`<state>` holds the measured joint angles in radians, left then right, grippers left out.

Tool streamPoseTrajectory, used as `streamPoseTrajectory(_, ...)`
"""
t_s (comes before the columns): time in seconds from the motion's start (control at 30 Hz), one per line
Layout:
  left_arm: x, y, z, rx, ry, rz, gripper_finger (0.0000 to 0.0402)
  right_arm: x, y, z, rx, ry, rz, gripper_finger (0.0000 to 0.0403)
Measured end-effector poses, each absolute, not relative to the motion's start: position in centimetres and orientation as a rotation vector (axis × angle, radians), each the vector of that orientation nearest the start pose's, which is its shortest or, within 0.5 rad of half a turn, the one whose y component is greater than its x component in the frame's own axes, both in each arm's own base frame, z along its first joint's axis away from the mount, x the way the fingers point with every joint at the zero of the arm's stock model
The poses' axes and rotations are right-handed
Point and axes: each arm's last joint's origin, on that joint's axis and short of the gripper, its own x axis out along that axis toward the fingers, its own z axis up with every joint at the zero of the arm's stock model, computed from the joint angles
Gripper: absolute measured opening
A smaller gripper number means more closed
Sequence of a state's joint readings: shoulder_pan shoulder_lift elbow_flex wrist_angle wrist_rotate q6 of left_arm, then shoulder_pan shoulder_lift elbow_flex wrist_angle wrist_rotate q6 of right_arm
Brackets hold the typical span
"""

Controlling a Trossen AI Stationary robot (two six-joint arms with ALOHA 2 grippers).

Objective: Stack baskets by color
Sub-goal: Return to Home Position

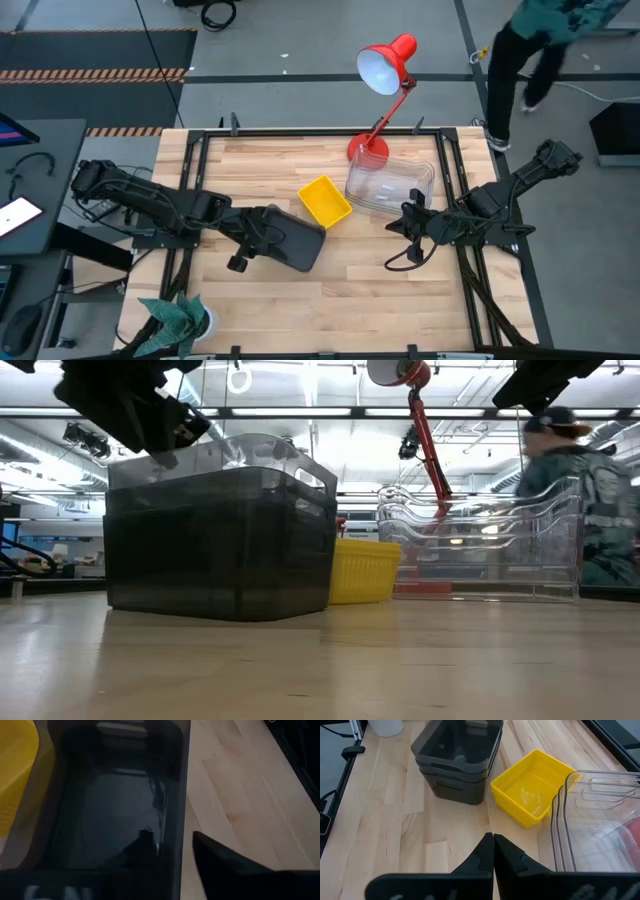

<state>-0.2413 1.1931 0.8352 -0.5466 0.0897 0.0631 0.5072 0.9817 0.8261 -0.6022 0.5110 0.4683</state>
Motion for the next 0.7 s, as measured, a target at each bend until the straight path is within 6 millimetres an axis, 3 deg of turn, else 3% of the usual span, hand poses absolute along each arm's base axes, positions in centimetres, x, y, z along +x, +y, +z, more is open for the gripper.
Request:
streamPoseTrajectory(0.13,22.7,-5.8,25.3,0.131,0.856,-0.320,0.0192,17.5,8.1,28.1,0.083,0.637,-0.156,0.0005)
streamPoseTrajectory(0.3,23.1,-5.6,26.5,0.092,0.810,-0.228,0.0210,17.5,8.1,28.1,0.084,0.636,-0.156,0.0005)
streamPoseTrajectory(0.43,23.3,-5.2,26.5,0.031,0.801,-0.072,0.0197,17.5,8.1,28.1,0.068,0.636,-0.154,0.0005)
streamPoseTrajectory(0.7,23.2,-4.8,28.4,0.093,0.588,-0.098,0.0135,16.5,7.1,27.5,0.054,0.495,-0.106,0.0002)
